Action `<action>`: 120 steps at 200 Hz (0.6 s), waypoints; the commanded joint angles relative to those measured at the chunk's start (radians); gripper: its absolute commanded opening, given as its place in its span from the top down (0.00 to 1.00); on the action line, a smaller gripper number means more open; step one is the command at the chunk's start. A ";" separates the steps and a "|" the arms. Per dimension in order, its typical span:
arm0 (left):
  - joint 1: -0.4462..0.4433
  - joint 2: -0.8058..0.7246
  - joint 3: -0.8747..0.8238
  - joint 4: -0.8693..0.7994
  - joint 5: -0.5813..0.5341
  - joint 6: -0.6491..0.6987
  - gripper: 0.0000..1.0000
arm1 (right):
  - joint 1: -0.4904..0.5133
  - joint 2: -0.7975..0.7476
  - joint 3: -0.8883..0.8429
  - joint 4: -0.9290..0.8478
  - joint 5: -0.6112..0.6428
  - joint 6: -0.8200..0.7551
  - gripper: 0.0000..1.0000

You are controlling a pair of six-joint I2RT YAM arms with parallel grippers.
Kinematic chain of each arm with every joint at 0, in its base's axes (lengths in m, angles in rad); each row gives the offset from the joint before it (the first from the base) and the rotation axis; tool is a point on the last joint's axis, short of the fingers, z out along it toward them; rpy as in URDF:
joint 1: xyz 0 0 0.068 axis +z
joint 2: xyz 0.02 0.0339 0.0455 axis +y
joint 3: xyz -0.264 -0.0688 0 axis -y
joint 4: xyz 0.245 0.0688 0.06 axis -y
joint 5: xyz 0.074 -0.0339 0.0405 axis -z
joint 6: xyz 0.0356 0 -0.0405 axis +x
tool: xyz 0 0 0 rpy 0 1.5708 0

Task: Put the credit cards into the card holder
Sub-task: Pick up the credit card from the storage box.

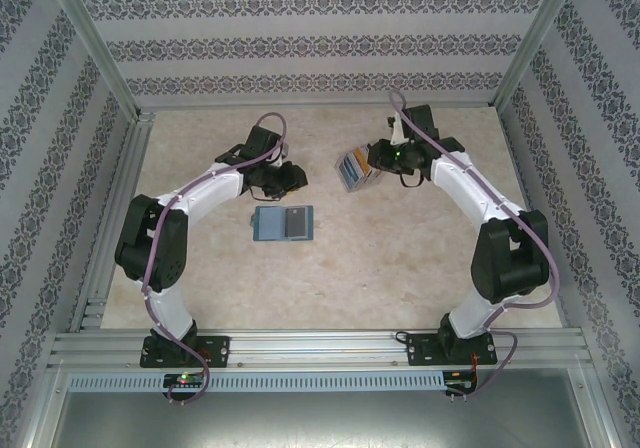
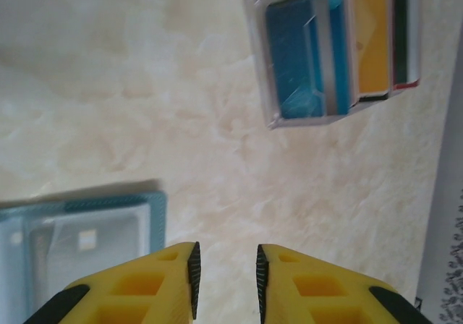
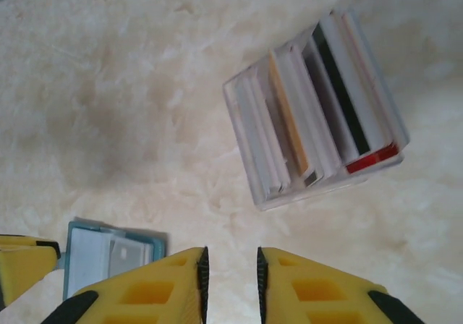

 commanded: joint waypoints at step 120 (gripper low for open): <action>-0.046 0.342 0.371 0.054 0.034 -0.071 0.66 | -0.118 0.455 0.474 -0.264 -0.053 -0.141 0.55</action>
